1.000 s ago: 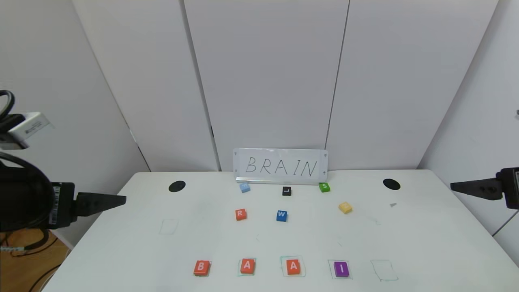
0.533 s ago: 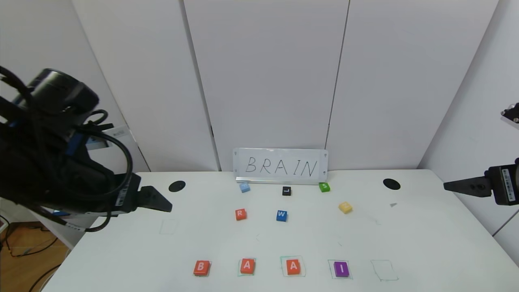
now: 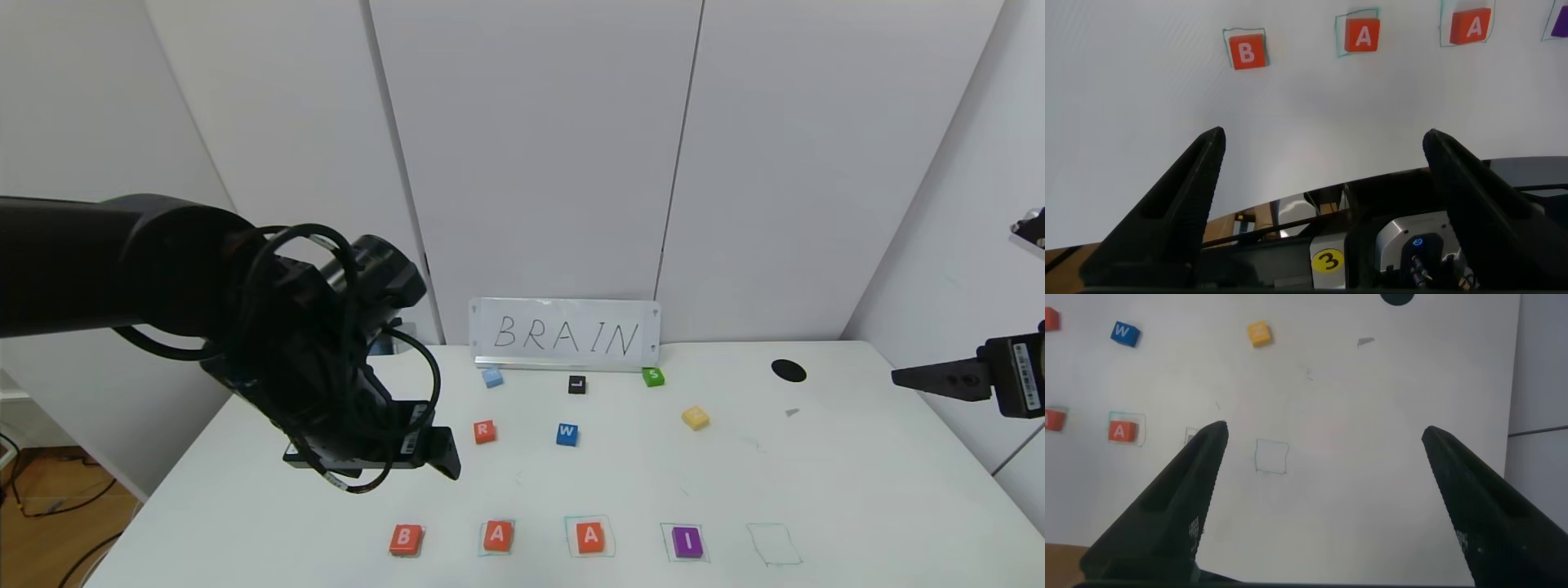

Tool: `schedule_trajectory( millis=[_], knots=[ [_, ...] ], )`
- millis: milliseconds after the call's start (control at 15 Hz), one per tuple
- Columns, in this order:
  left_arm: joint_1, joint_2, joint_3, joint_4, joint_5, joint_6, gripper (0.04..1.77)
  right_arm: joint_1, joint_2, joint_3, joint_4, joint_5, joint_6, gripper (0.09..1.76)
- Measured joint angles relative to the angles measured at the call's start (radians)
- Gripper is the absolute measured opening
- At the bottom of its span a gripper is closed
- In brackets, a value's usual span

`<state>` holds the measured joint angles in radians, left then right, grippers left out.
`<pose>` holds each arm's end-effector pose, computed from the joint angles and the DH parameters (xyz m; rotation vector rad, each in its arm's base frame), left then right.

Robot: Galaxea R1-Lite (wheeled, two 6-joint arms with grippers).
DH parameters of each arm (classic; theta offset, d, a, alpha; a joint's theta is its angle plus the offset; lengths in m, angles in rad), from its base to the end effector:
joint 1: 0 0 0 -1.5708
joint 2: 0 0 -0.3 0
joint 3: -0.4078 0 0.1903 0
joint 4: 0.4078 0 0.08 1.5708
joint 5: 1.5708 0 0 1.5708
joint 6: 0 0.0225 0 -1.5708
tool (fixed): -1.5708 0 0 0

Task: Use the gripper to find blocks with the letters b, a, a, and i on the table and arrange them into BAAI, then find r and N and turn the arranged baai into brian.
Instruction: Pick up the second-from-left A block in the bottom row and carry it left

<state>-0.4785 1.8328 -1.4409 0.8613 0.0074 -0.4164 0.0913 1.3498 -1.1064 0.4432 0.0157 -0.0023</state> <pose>0.2664 -0.1380 0.1954 -0.0532 1.2784 -0.1444 0.2004 0.0187 0.2589 -0.0282 0.6863 0.1035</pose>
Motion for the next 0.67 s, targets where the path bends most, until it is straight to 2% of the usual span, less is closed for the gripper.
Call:
schedule_trajectory(
  millis=[467,667],
  knots=[
    [-0.065,0.183,0.013,-0.126,0.008,-0.011,1.72,0.008,-0.012,0.005,-0.001,0.003,0.0,1.71],
    [-0.094,0.254,0.051,-0.24,0.064,-0.033,1.72,0.014,-0.012,0.007,-0.001,0.003,-0.001,1.71]
  ],
)
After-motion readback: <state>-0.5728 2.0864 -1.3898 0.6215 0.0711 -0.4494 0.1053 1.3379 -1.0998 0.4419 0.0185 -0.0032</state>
